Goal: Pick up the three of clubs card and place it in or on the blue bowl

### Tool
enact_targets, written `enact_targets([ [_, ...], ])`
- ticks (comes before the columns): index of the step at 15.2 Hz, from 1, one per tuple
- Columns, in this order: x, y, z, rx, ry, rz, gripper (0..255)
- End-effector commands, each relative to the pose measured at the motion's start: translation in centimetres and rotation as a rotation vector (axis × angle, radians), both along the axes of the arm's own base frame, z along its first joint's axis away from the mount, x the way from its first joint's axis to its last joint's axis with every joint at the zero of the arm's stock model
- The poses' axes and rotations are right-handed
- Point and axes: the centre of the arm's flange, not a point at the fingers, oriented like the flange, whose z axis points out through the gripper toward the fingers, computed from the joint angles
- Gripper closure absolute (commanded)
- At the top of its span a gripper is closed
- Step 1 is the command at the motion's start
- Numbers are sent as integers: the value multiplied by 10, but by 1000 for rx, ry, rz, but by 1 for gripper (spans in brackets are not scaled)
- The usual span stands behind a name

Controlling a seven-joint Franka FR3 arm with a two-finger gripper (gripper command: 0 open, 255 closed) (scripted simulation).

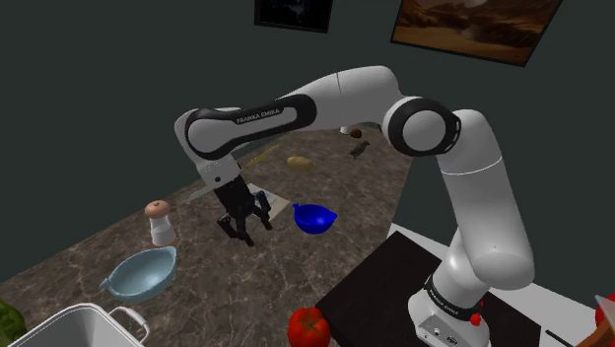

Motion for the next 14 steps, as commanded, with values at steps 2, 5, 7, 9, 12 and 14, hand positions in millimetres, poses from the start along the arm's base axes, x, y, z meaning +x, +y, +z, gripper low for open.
enact_targets([
  [2, 7, -38, 3, 0, 0, 0, 255],
  [5, 14, -76, 6, 0, 0, 0, 255],
  [7, 20, -102, 8, 0, 0, 0, 255],
  [9, 25, -128, 10, 0, 0, 0, 255],
  [12, 32, -167, 12, 0, 0, 0, 255],
  [14, 38, -192, 14, 0, 0, 0, 255],
])
